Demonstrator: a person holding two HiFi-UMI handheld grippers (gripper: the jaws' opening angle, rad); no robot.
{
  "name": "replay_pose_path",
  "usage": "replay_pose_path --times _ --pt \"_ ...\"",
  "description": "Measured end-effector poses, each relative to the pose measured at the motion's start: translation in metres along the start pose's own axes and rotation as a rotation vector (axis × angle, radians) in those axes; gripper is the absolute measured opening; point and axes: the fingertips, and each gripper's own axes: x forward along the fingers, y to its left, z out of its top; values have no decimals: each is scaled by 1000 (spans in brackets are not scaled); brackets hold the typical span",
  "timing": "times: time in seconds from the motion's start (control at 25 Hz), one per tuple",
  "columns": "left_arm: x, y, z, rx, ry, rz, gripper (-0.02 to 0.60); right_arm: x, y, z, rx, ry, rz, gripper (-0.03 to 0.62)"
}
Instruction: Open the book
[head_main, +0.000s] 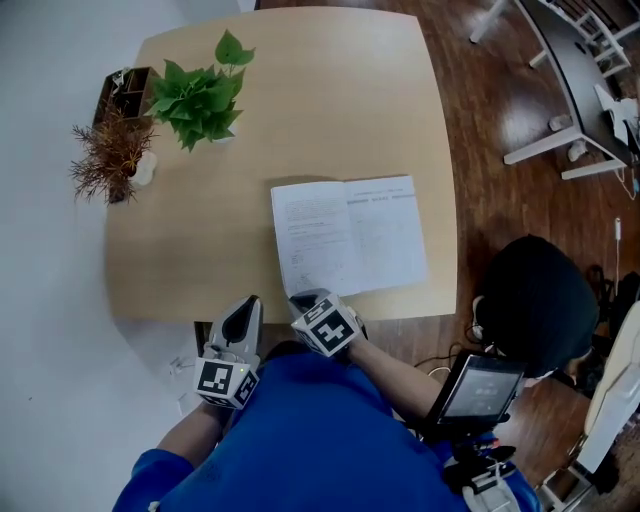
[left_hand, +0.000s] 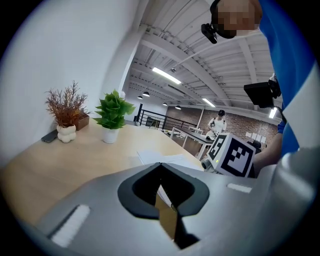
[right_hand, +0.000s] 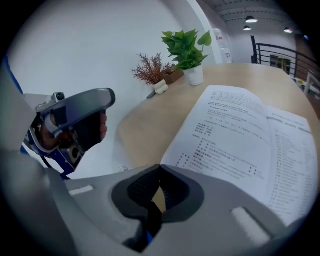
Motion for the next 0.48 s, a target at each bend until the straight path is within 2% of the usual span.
replay_pose_path --times 0.48 --pt "-11 15 2 3 -2 21 6 35 -16 -15 32 76 -43 3"
